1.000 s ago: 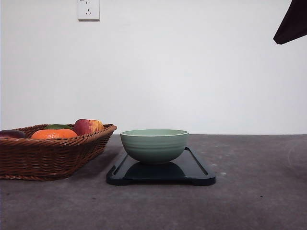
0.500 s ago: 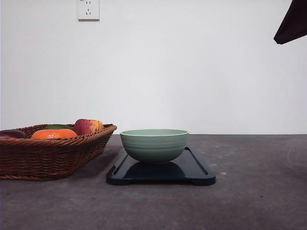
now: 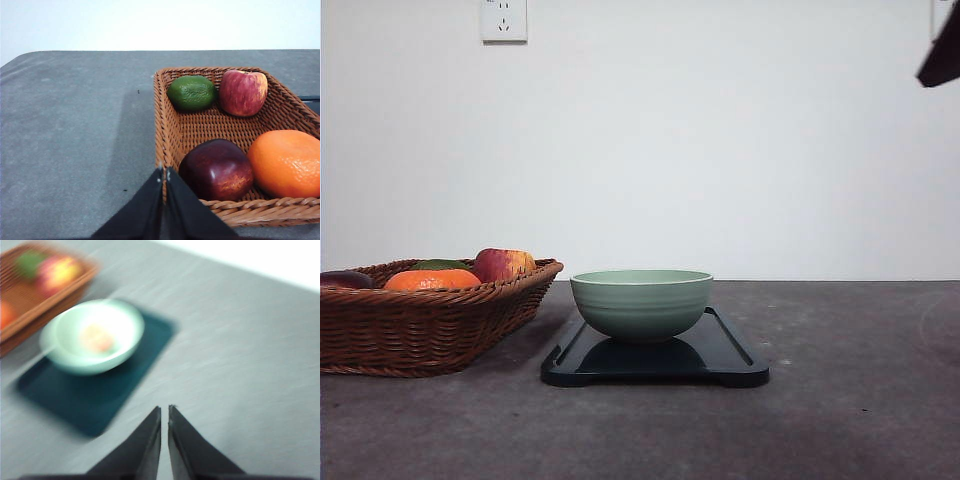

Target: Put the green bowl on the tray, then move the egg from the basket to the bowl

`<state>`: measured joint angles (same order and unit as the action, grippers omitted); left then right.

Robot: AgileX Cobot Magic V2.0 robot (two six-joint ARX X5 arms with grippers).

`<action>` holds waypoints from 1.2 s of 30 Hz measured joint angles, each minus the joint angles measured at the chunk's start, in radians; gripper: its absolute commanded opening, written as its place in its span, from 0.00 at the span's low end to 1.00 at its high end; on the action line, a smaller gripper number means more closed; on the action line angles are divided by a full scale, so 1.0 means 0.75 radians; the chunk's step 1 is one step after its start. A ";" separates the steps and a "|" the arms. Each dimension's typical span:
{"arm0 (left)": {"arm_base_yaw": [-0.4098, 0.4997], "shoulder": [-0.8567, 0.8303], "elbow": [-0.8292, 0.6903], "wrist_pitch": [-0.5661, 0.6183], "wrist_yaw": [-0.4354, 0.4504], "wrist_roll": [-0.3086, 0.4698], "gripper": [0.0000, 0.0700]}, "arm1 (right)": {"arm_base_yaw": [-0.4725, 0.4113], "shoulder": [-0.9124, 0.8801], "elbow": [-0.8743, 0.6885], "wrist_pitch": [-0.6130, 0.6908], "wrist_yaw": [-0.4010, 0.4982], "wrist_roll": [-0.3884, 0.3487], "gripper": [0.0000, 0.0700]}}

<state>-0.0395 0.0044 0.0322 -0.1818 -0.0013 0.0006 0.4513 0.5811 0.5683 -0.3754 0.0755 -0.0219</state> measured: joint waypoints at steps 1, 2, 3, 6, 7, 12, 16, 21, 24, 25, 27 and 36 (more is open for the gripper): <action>0.000 0.000 0.000 0.000 0.000 0.000 0.00 | -0.045 -0.023 -0.051 0.061 0.000 -0.007 0.02; 0.000 0.000 0.000 0.000 0.000 0.000 0.00 | -0.096 -0.050 -0.111 0.123 0.000 -0.010 0.02; 0.000 0.000 0.000 0.000 0.000 0.000 0.00 | -0.144 -0.077 -0.170 0.180 0.001 -0.011 0.02; 0.000 0.000 0.000 0.000 0.000 0.000 0.00 | -0.274 -0.189 -0.344 0.314 0.004 -0.012 0.02; 0.000 0.000 0.000 0.000 0.000 0.000 0.00 | -0.309 -0.232 -0.394 0.347 0.008 -0.012 0.02; 0.000 0.000 0.000 0.000 0.000 0.000 0.00 | -0.444 -0.491 -0.590 0.394 0.006 -0.012 0.02; 0.000 0.000 0.000 0.000 0.000 0.000 0.00 | -0.518 -0.660 -0.688 0.412 0.006 -0.010 0.02; 0.000 0.000 0.000 0.000 0.000 0.001 0.00 | -0.533 -0.773 -0.736 0.373 0.005 0.002 0.02; 0.000 0.000 0.000 0.000 0.000 0.001 0.00 | -0.530 -0.771 -0.736 0.366 0.004 0.005 0.02; 0.000 0.000 0.000 0.000 0.000 0.001 0.00 | -0.530 -0.771 -0.736 0.366 0.004 0.005 0.02; 0.000 0.000 0.000 0.000 0.000 0.001 0.00 | -0.530 -0.771 -0.736 0.367 0.004 0.005 0.02; 0.000 0.000 0.000 0.000 0.000 0.001 0.00 | -0.530 -0.771 -0.736 0.367 0.005 0.005 0.02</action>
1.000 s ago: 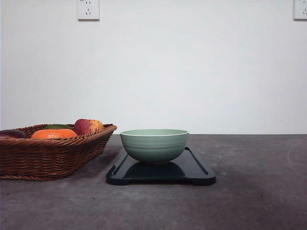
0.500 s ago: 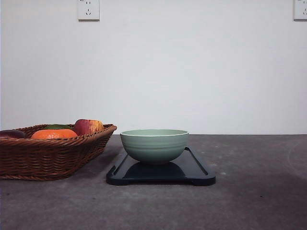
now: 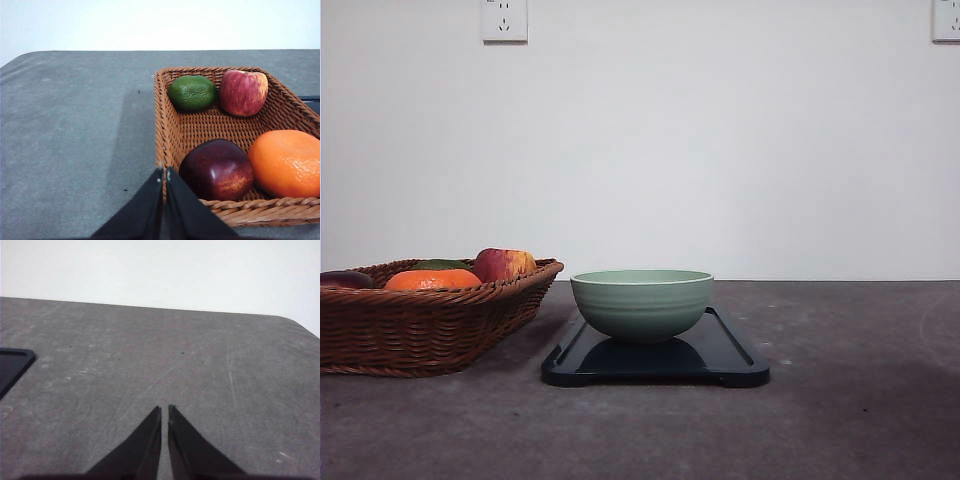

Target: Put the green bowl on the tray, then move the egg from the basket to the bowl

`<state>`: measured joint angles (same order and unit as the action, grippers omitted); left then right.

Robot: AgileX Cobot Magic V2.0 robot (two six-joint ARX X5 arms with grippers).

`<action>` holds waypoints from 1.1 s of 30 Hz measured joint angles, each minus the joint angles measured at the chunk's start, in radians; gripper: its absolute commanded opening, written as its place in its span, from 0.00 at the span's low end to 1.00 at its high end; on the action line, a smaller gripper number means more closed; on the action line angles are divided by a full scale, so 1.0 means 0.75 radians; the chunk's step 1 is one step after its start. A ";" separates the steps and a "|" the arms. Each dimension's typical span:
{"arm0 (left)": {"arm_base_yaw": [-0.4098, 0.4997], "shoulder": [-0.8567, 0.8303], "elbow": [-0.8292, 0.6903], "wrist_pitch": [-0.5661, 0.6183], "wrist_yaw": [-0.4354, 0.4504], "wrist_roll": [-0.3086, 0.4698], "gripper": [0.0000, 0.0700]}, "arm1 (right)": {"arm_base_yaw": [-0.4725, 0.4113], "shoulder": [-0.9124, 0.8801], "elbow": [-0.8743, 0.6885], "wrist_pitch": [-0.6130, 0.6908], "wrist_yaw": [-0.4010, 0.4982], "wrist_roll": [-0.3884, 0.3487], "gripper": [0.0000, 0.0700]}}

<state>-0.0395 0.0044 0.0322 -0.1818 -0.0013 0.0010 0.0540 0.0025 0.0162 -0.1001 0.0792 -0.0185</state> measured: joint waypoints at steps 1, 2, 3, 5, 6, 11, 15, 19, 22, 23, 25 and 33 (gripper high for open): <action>0.000 0.000 0.000 0.000 0.000 0.000 0.00 | 0.000 0.000 0.000 0.000 0.000 0.000 0.02; 0.000 0.000 0.000 0.000 0.000 0.000 0.00 | 0.000 0.000 0.000 0.000 0.000 0.000 0.02; 0.000 0.000 0.000 0.000 0.000 0.000 0.00 | 0.000 0.000 0.000 0.000 0.000 0.000 0.02; 0.000 0.000 0.000 0.000 0.000 0.000 0.00 | 0.000 0.000 0.000 0.000 0.000 0.000 0.02; 0.000 0.000 0.000 0.000 0.000 0.000 0.00 | 0.000 0.000 0.000 0.001 0.000 0.000 0.02; 0.000 0.000 0.000 0.000 0.000 0.000 0.00 | 0.000 0.000 0.000 0.000 0.000 0.000 0.02; 0.000 0.000 0.000 0.000 0.000 0.000 0.00 | 0.000 0.000 0.000 0.000 0.000 0.000 0.02; 0.000 0.000 0.000 0.000 0.000 0.000 0.00 | 0.000 0.000 0.000 0.000 0.000 0.000 0.02; 0.000 0.000 0.000 0.000 0.000 0.000 0.00 | 0.000 0.000 0.000 0.000 0.000 0.000 0.02; 0.000 0.000 0.000 0.000 0.000 0.000 0.00 | 0.000 0.000 0.000 0.000 0.000 0.000 0.02; 0.000 0.000 0.000 0.000 0.000 0.000 0.00 | 0.000 0.000 0.000 0.000 0.000 0.000 0.02; 0.000 0.000 0.000 0.000 0.000 0.000 0.00 | 0.000 0.000 0.000 0.000 0.000 0.000 0.02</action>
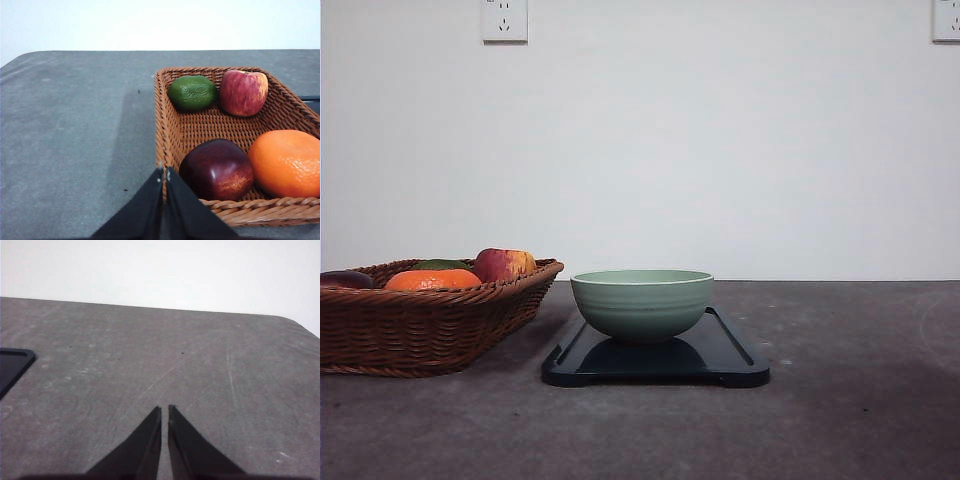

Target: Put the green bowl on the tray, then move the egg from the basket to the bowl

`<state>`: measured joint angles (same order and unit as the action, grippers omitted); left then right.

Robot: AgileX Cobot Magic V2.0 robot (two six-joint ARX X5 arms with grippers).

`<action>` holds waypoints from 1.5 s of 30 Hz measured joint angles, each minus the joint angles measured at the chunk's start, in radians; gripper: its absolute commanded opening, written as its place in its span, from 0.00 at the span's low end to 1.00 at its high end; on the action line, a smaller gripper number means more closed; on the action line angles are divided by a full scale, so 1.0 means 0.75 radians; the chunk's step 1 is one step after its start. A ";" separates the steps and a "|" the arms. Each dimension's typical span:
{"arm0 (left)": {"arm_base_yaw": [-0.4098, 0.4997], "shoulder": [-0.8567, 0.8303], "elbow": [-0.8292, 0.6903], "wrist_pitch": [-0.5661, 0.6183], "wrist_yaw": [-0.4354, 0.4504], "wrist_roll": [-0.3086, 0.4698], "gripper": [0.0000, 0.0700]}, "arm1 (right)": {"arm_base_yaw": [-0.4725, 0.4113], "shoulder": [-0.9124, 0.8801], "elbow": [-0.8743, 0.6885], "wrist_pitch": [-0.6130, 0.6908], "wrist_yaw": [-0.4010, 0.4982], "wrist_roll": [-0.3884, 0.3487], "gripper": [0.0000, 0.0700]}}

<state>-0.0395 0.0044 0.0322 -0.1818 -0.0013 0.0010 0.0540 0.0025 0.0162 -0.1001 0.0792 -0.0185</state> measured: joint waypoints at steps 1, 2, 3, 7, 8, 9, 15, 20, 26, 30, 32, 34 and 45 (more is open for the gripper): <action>0.000 0.000 0.000 0.000 0.000 0.000 0.00 | 0.000 0.000 0.000 0.000 0.000 0.000 0.02; 0.000 0.000 0.000 0.000 0.000 0.000 0.00 | 0.000 0.000 0.000 0.000 0.000 0.000 0.02; 0.000 0.000 0.000 0.000 0.000 0.000 0.00 | 0.000 0.000 0.000 0.001 0.000 0.001 0.02; 0.000 0.000 0.000 0.000 0.000 0.000 0.00 | 0.000 0.000 0.000 0.000 0.000 0.000 0.02; 0.000 0.000 0.000 0.000 0.000 0.000 0.00 | 0.000 0.000 0.000 0.000 0.000 0.001 0.02; 0.000 0.000 0.000 0.000 0.000 0.000 0.00 | 0.000 0.000 0.000 0.000 0.000 0.001 0.02; 0.000 0.000 0.000 0.000 0.000 0.000 0.00 | 0.000 0.000 0.000 0.001 0.000 0.000 0.02; 0.000 0.000 0.000 0.000 0.000 0.000 0.00 | 0.000 0.000 0.000 0.000 0.000 0.000 0.02; 0.000 0.000 0.000 0.000 0.000 0.000 0.00 | 0.000 0.000 0.000 0.000 0.000 0.000 0.02; 0.000 0.000 0.000 0.000 0.000 0.000 0.00 | 0.000 0.000 0.000 0.000 0.000 0.000 0.02; 0.000 0.000 0.000 0.000 0.000 0.000 0.00 | 0.000 0.000 0.000 0.000 0.000 0.000 0.02; 0.000 0.000 0.000 0.000 0.000 0.000 0.00 | 0.000 0.000 0.000 0.000 0.000 0.000 0.02; 0.000 0.000 0.000 0.000 0.000 0.000 0.00 | 0.000 0.000 0.000 0.000 0.000 0.000 0.02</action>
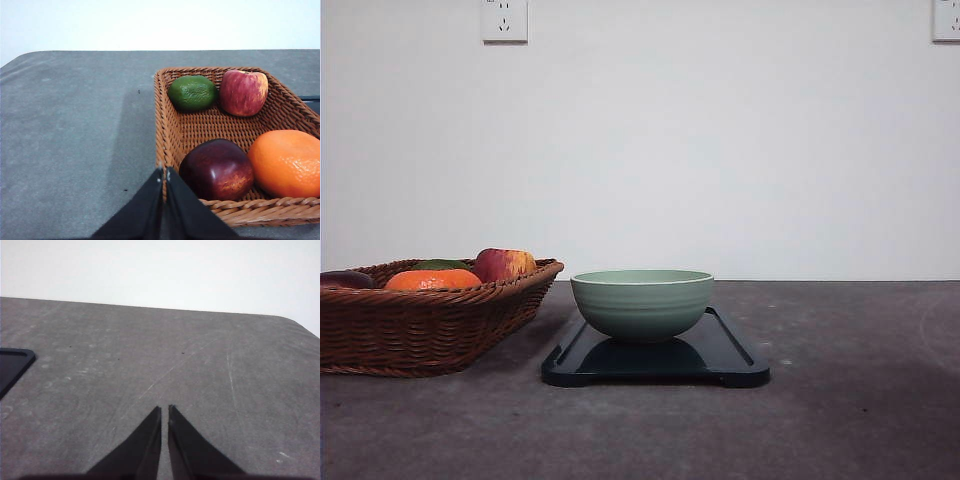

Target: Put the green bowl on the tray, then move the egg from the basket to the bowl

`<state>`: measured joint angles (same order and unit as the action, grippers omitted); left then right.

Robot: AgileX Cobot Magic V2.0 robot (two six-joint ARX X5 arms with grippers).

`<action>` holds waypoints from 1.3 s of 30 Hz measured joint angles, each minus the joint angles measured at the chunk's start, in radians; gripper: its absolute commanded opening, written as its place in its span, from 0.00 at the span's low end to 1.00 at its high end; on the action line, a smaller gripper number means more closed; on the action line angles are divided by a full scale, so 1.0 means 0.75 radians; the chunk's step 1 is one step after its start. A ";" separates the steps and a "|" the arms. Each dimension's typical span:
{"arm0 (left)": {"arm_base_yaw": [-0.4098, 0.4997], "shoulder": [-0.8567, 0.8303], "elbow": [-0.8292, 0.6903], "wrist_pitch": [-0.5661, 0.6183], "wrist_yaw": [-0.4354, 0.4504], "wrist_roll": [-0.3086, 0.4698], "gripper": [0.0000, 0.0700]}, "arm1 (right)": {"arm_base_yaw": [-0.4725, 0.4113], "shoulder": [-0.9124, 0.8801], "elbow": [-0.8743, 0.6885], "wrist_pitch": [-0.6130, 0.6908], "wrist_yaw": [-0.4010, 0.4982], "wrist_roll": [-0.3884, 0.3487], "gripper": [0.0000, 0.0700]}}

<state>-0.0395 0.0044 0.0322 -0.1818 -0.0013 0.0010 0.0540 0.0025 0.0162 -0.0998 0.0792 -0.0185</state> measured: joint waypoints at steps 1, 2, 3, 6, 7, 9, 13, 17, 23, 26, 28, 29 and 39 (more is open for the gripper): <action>0.000 0.000 0.000 0.000 0.000 0.000 0.00 | 0.000 0.000 0.000 0.000 0.000 0.000 0.02; 0.000 0.000 0.000 0.000 0.000 0.000 0.00 | 0.000 0.000 0.000 0.000 0.000 0.000 0.02; 0.000 0.000 0.000 0.000 0.000 0.000 0.00 | 0.000 0.000 0.000 0.000 0.000 0.000 0.02; 0.000 0.000 0.000 0.000 0.000 0.000 0.00 | 0.000 0.000 0.000 0.000 0.000 0.000 0.02; 0.000 0.000 0.000 0.000 0.000 0.000 0.00 | 0.000 0.000 0.000 0.000 0.000 0.000 0.02; 0.000 0.000 0.000 0.000 0.000 0.000 0.00 | 0.000 0.000 0.000 0.000 0.000 0.000 0.02; 0.000 0.000 0.000 0.000 0.000 0.000 0.00 | 0.000 0.000 0.000 0.000 0.000 0.000 0.02; 0.000 0.000 0.000 0.000 0.000 0.000 0.00 | 0.000 0.000 0.000 0.000 0.000 0.000 0.02; 0.000 0.000 0.000 0.000 0.000 0.000 0.00 | 0.000 0.000 0.000 0.000 0.000 0.000 0.02; 0.000 0.000 0.000 0.000 0.000 0.000 0.00 | 0.000 0.000 0.000 0.000 0.000 0.000 0.02; 0.000 0.000 0.000 0.000 0.000 0.000 0.00 | 0.000 0.000 0.000 0.000 0.000 0.000 0.02; 0.000 0.000 0.000 0.000 0.000 0.000 0.00 | 0.000 0.000 0.000 0.000 0.000 0.001 0.02; 0.000 0.000 0.000 0.000 0.000 0.000 0.00 | 0.000 0.000 0.000 0.000 0.000 0.000 0.02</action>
<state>-0.0395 0.0044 0.0322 -0.1818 -0.0013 0.0010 0.0540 0.0025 0.0162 -0.1001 0.0792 -0.0184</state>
